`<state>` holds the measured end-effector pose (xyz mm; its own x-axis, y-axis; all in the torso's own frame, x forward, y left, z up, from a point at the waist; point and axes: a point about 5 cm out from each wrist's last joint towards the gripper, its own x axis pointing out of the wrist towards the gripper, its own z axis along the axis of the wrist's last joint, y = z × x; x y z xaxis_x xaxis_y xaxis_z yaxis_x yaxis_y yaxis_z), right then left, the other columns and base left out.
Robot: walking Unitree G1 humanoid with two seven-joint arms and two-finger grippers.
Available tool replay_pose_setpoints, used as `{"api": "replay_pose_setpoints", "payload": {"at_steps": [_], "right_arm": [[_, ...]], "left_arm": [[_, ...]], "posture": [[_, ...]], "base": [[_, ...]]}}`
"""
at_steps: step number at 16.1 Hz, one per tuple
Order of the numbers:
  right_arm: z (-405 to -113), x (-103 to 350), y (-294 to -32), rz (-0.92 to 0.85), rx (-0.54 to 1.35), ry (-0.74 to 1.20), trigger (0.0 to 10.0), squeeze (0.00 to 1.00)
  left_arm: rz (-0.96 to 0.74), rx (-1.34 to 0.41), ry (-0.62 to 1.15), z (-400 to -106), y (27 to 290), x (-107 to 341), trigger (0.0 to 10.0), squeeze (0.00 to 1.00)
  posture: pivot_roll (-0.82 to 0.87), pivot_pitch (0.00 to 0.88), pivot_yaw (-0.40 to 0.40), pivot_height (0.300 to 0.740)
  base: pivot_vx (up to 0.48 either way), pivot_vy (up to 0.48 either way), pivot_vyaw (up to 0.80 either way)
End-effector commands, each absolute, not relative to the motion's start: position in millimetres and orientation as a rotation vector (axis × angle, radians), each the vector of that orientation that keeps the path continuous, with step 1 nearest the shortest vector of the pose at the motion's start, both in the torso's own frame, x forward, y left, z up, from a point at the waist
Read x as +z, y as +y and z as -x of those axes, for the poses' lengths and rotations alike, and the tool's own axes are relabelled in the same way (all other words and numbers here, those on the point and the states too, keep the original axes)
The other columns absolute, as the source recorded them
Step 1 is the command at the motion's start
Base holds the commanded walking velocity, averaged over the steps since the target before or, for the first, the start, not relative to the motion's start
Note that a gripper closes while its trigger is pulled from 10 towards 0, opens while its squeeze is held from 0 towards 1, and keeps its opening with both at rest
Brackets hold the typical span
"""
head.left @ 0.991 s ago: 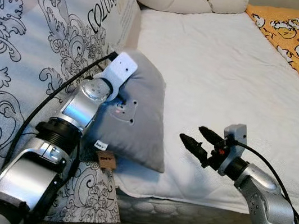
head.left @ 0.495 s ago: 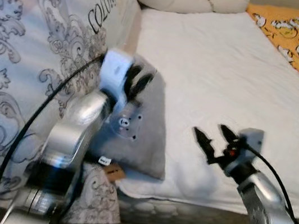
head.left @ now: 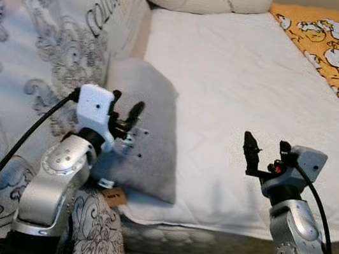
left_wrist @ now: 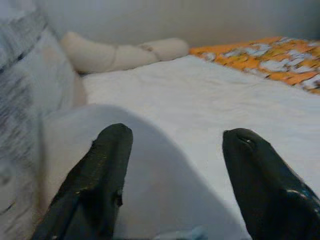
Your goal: Clean up the room
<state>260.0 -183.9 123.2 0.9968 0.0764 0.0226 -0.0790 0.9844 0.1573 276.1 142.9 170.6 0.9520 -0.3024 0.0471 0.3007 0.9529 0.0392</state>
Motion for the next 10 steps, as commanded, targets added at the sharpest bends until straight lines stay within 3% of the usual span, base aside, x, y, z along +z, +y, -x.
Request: {"api": "replay_pose_setpoints", "payload": {"at_steps": [1,7,10], "right_arm": [[-256,122,-181,-0.148,0.075,-0.009,10.0,1.00],[-259,121,-171,-0.135,0.073,-0.018,10.0,1.00],[-259,119,-174,-0.167,0.049,-0.013,10.0,1.00]], "left_arm": [[-0.040,-0.297,-0.064,-275,142,176,10.0,1.00],[-0.031,-0.177,0.009,-272,162,161,10.0,1.00],[-0.042,-0.181,0.006,-275,161,162,10.0,1.00]], "posture": [[-0.02,0.000,0.070,0.740],[-0.02,0.000,0.073,0.740],[-0.02,0.000,0.079,0.740]], "base": [[0.000,-0.255,0.00],[0.000,-0.260,0.00],[0.000,-0.264,0.69]]}}
